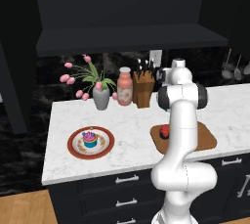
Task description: From the different types of pastries on the counter, select a croissant and place it on the cutting board. Then retrieve a jar of jam from the cabinet and place it alongside the croissant on the cutting board.
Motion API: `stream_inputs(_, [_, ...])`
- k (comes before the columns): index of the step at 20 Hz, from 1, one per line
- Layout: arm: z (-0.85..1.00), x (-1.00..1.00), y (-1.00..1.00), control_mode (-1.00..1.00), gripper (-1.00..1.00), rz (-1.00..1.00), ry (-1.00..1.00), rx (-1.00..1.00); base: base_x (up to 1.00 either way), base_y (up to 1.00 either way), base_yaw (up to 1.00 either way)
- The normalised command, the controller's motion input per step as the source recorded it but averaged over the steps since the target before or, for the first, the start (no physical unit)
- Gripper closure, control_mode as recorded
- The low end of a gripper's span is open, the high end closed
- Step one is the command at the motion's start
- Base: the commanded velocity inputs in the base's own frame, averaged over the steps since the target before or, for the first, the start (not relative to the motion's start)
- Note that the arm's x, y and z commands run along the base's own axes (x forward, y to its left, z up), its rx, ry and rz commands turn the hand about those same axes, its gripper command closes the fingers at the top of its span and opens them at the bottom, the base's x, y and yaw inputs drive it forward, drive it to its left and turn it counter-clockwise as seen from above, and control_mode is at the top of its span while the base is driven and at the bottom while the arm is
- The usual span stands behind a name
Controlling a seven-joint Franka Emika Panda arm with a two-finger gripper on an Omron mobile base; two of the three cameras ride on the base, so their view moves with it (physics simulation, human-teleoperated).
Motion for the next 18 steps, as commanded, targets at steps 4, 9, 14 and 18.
stream_inputs(4, [0.0, 0.0, 0.0, -1.0, -1.0, -0.24, 0.19, 0.09, 0.0, 0.0, 0.0])
stream_inputs(9, [0.0, 0.0, 0.0, -1.0, -1.0, -0.19, 0.05, 0.09, 0.0, 0.0, 0.0])
stream_inputs(14, [0.0, 0.05, 0.0, -1.0, -1.0, -0.08, 0.01, -0.03, 0.0, 0.0, 0.0])
stream_inputs(18, [0.0, 0.0, 0.05, -1.0, -1.0, -0.13, 0.01, -0.02, 0.0, 0.0, 0.0])
